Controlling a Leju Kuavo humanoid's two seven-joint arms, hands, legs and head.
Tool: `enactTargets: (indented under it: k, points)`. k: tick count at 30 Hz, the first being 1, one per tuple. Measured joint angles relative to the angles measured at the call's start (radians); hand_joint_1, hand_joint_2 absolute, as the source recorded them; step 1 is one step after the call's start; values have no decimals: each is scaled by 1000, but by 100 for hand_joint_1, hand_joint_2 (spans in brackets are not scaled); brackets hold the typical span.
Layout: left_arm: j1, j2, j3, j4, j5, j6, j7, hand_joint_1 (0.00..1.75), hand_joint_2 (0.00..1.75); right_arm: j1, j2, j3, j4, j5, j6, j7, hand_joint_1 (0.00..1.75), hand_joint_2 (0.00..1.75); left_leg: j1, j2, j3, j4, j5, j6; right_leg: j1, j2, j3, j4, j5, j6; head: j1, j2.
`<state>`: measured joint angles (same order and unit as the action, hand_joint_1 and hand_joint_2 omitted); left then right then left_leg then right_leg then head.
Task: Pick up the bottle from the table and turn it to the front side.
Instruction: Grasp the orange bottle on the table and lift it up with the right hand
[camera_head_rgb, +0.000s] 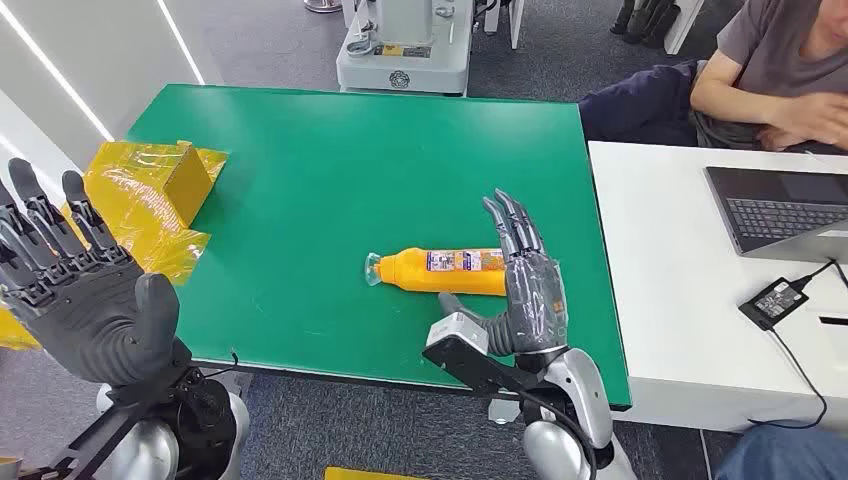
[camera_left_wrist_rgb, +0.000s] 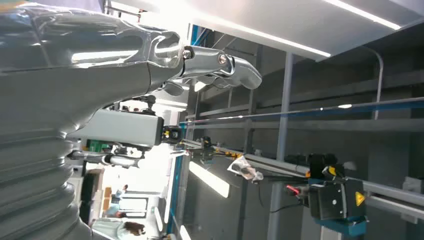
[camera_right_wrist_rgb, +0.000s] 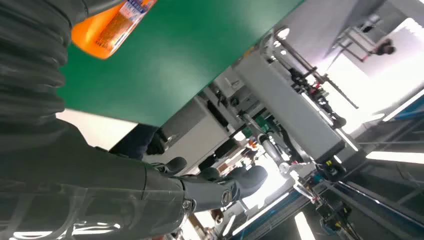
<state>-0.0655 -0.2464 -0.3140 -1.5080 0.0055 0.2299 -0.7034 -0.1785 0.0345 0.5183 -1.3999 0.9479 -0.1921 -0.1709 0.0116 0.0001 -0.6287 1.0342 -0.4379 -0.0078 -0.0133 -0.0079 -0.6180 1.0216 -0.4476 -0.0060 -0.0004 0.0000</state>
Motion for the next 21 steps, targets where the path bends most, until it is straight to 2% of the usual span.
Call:
enactTargets:
  k: [7,11,13,17,21]
  points:
    - [2,0,0,0,-2,-7,0,0,175,-30,-15,-15,35,27,24,18,0,175,0,0,0,0,0,0,0,0,0,0,0,0,0,0]
    - [2,1,0,0,-4,-21,0,0,175,-63,-42,-13,75,86,135,87,0,175,0,0,0,0,0,0,0,0,0,0,0,0,0,0]
    - [2,1,-1,0,-4,-28,0,0,175,-90,-61,-10,112,102,188,94,0,175,0,0,0,0,0,0,0,0,0,0,0,0,0,0]
    - [-2,1,-10,7,-1,-39,0,0,175,-178,-102,20,231,118,281,69,0,175,0,1,0,0,0,0,0,1,0,0,1,0,0,0]
    - [-5,1,-21,14,7,-42,2,0,175,-304,-122,62,386,79,332,31,0,175,0,1,0,1,1,1,0,1,0,0,2,0,0,0]
